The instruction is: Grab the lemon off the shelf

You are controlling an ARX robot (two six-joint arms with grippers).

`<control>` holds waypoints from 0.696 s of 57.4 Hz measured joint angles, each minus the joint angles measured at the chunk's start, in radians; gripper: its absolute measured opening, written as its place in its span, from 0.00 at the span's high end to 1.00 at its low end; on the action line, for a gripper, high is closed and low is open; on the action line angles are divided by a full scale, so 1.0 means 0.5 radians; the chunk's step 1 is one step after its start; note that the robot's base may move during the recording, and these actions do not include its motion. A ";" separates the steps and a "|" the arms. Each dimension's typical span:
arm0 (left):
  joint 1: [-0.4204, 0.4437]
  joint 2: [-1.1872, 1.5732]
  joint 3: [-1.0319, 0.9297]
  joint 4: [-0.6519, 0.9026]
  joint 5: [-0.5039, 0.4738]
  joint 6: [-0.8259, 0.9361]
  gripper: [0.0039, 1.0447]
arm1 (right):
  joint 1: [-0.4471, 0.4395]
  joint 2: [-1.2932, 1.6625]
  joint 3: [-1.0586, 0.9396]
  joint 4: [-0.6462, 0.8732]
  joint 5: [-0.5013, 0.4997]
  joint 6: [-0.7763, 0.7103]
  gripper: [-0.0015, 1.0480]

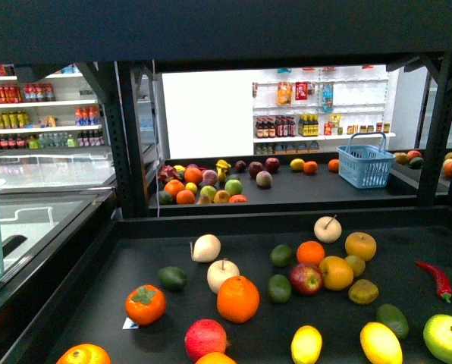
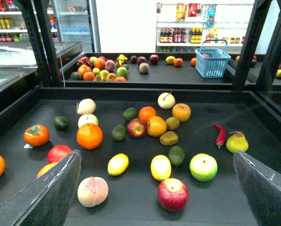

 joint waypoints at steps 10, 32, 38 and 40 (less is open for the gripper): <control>-0.014 0.024 0.011 0.002 -0.039 0.001 0.41 | 0.000 0.000 0.000 0.000 0.000 0.000 0.07; -0.018 -0.086 -0.145 0.086 0.013 -0.021 0.84 | 0.000 0.000 0.000 0.000 0.000 0.000 0.07; -0.066 -0.208 -0.244 0.085 0.044 0.062 0.84 | 0.000 0.000 0.000 0.000 0.000 0.000 0.07; -0.080 -0.250 -0.270 0.079 0.063 0.089 0.85 | 0.000 0.000 0.000 0.000 0.000 0.000 0.07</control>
